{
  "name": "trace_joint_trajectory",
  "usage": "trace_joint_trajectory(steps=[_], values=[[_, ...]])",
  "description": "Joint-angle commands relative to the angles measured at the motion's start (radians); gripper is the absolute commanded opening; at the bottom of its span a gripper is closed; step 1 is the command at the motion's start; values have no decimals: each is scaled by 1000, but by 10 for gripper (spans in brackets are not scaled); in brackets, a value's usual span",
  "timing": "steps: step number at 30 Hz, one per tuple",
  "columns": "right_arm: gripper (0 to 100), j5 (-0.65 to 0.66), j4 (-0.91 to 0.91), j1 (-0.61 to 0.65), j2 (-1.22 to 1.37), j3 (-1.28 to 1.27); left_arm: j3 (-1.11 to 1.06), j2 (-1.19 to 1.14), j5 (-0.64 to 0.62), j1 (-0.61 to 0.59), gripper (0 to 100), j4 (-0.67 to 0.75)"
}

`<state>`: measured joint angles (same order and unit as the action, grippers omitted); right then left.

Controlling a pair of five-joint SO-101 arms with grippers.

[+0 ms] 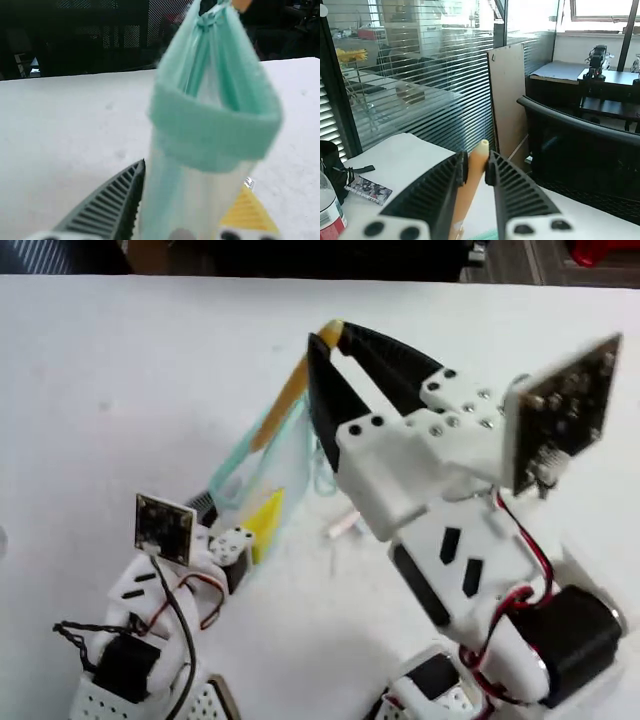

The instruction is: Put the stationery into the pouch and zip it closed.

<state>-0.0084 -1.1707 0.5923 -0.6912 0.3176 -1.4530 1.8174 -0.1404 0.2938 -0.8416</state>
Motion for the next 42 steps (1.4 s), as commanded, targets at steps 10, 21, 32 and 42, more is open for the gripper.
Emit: trace_joint_trajectory(steps=[10,21,32,42], values=[[17,192,-88,202,110,5,17,13,-8,10,218,3],[22,425,-211,265,214,5,20,13,-8,8,154,5],[248,423,-260,266,209,9,18,13,-6,8,154,8],[248,425,-257,220,209,11,52,15,-15,8,151,-38]])
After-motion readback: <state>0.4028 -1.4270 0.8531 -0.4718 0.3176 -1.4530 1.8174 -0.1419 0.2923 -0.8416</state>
